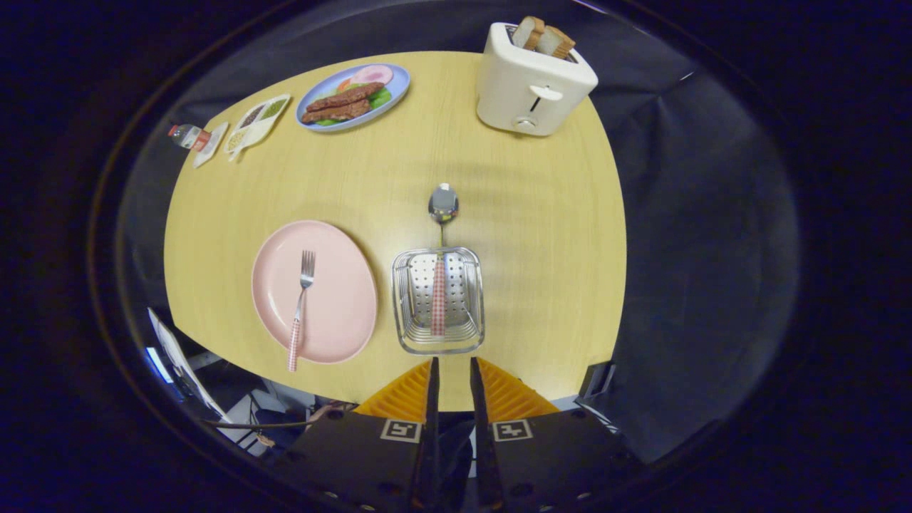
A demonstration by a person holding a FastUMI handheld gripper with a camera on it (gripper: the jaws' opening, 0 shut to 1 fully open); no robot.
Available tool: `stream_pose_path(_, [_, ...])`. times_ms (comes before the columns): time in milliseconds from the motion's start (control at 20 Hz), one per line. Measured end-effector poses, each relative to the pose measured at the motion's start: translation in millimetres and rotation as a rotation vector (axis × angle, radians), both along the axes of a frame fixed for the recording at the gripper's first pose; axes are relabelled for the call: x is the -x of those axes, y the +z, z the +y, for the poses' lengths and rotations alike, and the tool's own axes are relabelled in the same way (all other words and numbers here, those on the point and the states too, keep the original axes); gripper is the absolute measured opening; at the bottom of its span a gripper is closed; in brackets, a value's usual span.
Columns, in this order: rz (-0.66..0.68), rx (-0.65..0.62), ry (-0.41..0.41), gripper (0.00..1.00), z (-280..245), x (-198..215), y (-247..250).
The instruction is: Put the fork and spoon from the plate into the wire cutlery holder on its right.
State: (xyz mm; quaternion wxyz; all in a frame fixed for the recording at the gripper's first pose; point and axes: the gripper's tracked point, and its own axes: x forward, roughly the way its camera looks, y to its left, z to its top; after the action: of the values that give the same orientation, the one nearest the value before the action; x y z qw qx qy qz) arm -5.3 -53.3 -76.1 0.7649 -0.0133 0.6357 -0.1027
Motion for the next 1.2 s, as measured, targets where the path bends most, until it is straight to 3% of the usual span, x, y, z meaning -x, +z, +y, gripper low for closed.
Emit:
stream_pose_path(200, [-0.058,-0.017,0.000,0.48,12.0,-1.9,8.3])
stream_pose_path(250, [-0.082,-0.032,-0.004,0.59,20.1,-1.9,10.3])
stream_pose_path(300, [-0.102,-0.043,0.002,0.61,29.1,0.3,10.5])
stream_pose_path(450, [-0.151,-0.083,0.058,0.89,66.5,5.8,7.6])
stream_pose_path(850, [-0.169,-0.216,0.046,0.87,180.7,0.7,-77.0])
stream_pose_path(900, [-0.163,-0.224,0.042,0.87,189.6,-1.9,-89.0])
stream_pose_path(1000, [-0.159,-0.229,0.027,0.76,199.6,-8.7,-107.4])
stream_pose_path(1200, [-0.139,-0.235,-0.017,0.74,207.6,-13.3,-133.7])
